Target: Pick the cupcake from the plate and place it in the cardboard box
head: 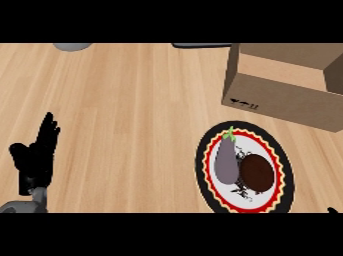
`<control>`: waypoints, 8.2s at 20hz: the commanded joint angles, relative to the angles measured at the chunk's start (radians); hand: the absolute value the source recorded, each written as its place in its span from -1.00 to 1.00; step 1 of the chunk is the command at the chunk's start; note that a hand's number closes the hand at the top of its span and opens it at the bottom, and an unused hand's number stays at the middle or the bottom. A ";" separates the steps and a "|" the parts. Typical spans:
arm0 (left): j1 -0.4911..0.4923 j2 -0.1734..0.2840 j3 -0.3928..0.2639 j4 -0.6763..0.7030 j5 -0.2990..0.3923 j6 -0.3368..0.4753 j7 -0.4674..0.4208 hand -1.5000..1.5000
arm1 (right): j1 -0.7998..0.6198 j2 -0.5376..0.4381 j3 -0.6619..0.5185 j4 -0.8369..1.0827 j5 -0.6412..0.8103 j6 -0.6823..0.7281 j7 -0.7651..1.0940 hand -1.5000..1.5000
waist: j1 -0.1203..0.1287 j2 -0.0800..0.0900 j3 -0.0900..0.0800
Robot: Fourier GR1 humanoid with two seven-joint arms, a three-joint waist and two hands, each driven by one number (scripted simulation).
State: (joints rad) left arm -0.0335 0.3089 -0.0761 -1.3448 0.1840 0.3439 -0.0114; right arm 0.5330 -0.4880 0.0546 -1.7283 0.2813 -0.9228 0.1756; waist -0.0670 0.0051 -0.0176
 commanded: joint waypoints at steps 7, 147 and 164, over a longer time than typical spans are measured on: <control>-0.017 0.012 -0.024 -0.021 -0.015 -0.026 0.007 0.00 | 0.300 -0.009 0.121 -0.315 0.270 0.096 0.411 -1.00 | 0.077 0.018 0.001; -0.062 -0.127 0.048 -0.008 -0.134 -0.081 0.070 0.00 | -1.101 0.053 -0.300 0.200 0.544 1.268 -0.103 1.00 | 0.084 -0.001 0.018; -0.098 -0.126 0.077 0.079 -0.141 -0.114 0.018 0.00 | -1.350 -0.022 -0.482 1.073 0.454 1.043 -0.486 -1.00 | 0.096 0.011 0.020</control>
State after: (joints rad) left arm -0.1201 0.1854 -0.0068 -1.2979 0.0467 0.2300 0.0201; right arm -0.8100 -0.4697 -0.3566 -0.7936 0.8056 0.1311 -0.1672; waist 0.0297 0.0113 0.0013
